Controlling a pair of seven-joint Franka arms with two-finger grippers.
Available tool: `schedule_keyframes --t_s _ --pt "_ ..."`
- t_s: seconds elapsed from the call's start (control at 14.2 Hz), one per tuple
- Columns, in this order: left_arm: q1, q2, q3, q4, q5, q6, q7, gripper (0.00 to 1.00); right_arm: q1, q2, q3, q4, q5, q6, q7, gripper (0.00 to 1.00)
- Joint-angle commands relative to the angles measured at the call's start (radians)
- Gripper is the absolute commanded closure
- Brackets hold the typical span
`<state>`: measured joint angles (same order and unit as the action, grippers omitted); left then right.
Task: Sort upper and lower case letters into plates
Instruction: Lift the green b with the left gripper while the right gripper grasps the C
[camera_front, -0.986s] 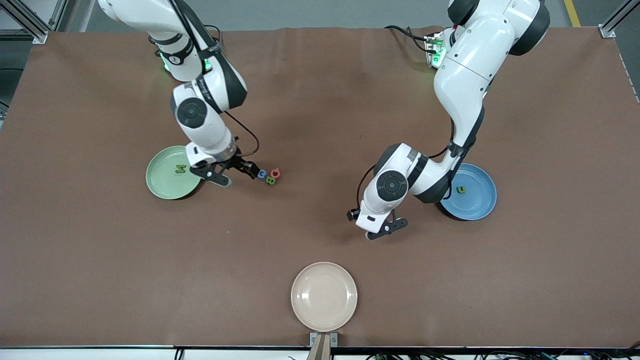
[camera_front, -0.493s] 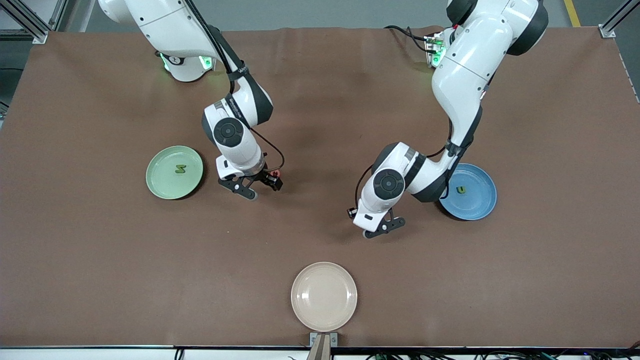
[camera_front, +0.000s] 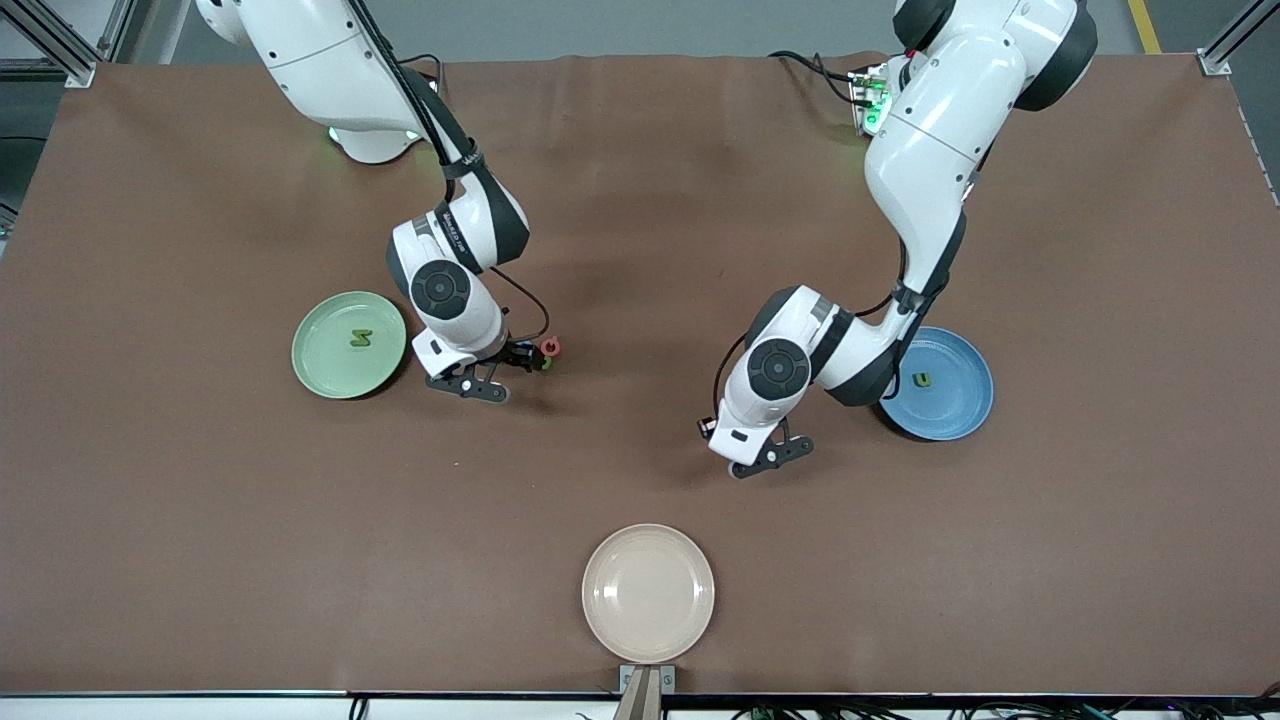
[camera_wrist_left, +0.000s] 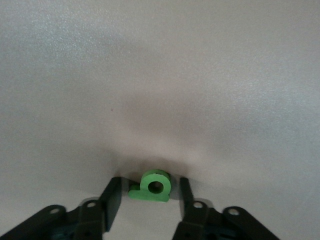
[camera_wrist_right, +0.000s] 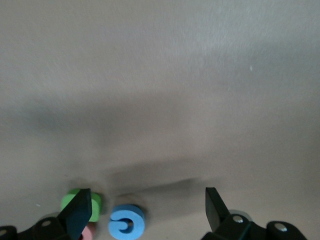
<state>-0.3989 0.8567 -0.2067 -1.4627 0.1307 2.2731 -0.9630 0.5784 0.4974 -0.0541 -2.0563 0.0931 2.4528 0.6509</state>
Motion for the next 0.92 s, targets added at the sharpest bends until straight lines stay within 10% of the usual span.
schedule_keyframes --t_s 0.0,0.35,0.84 --pt "-0.006 0.012 0.004 0.021 0.021 0.000 -0.011 0.51 0.018 -0.036 0.005 -0.074 0.004 0.037 -0.017 0.00" --pt "-0.009 0.012 0.003 0.021 0.020 0.000 -0.013 0.51 0.021 -0.069 0.007 -0.140 0.007 0.057 -0.013 0.00" --pt "-0.006 0.007 0.003 0.021 0.020 -0.001 -0.017 0.78 0.080 -0.062 0.005 -0.140 0.008 0.113 0.085 0.00"
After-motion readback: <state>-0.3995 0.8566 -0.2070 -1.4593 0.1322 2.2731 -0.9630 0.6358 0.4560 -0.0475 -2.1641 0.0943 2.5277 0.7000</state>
